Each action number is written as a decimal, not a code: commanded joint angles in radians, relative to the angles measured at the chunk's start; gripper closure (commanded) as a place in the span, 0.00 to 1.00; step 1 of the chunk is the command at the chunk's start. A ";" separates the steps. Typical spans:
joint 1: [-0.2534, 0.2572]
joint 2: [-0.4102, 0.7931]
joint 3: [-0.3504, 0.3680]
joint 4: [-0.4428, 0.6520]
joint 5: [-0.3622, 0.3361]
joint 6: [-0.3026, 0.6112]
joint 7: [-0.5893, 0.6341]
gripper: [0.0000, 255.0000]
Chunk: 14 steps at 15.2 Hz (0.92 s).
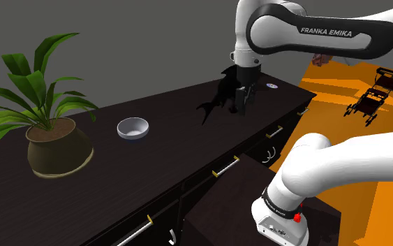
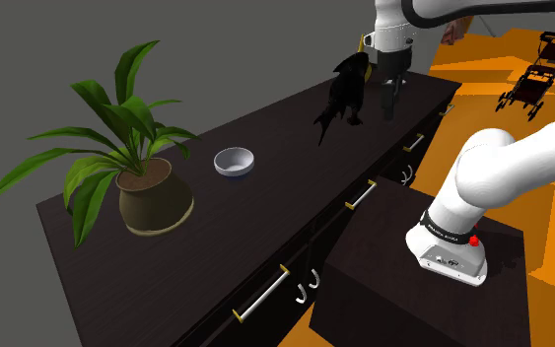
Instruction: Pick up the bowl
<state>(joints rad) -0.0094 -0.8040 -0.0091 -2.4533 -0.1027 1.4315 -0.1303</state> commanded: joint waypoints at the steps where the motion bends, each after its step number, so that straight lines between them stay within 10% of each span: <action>1: 0.000 0.000 0.000 0.000 0.000 0.000 0.000 0.00; 14: 0.039 0.447 0.020 0.128 0.078 0.366 0.043 0.00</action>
<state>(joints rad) 0.0272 -0.4097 0.0094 -2.3546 -0.0307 1.7688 -0.0895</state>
